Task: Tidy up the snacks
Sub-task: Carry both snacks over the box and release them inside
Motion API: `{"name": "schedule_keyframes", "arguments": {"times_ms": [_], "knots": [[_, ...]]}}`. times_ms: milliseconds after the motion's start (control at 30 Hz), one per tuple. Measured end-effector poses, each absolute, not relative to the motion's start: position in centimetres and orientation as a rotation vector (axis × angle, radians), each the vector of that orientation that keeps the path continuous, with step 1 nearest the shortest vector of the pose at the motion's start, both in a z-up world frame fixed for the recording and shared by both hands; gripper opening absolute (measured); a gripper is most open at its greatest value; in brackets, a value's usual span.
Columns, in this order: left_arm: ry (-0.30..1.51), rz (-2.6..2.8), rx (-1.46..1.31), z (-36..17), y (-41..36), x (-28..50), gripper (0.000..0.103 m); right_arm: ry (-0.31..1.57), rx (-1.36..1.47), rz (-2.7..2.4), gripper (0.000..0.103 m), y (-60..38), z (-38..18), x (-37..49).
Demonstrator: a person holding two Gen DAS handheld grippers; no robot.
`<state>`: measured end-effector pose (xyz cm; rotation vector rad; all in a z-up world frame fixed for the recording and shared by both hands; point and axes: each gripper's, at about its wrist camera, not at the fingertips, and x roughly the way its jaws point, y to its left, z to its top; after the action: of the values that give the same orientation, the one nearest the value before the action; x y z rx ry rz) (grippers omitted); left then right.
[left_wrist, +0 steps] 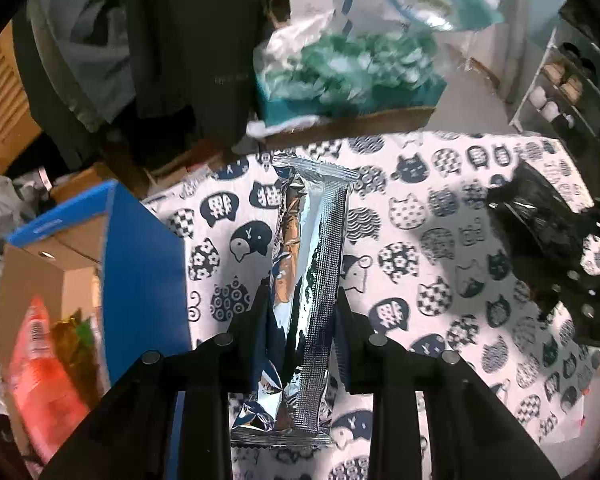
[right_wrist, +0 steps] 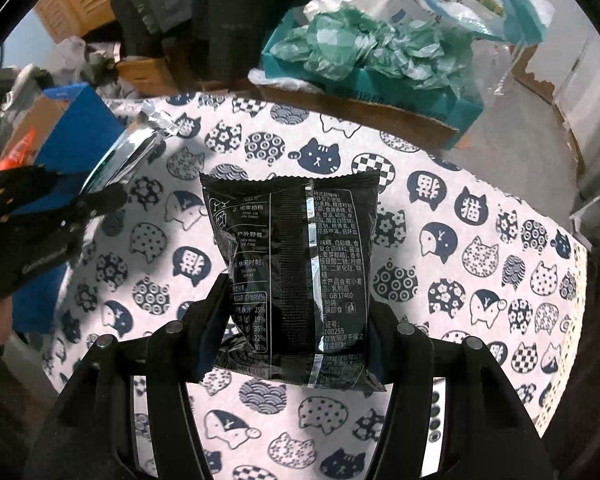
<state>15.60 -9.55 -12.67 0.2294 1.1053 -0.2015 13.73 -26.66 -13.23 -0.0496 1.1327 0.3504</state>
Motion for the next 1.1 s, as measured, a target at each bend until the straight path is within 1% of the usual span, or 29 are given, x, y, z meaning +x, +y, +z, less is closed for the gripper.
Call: {"name": "schedule_keyframes", "arguments": {"times_ms": [333,700,1100], "knots": [[1.006,-0.216,0.204,-7.2,-6.8,11.6,0.029,1.051,-0.012,0.346,0.058,-24.8,-8.7,11.8],[0.938,-0.189,0.159,-3.2,-2.1,9.2,0.029,0.978,-0.009,0.419,0.058,-19.5,-4.2,10.5],[0.924,-0.155,0.091,-2.2,3.4,8.7,0.029,0.951,-0.048,0.526,0.058,-12.3,-2.1,10.8]]}}
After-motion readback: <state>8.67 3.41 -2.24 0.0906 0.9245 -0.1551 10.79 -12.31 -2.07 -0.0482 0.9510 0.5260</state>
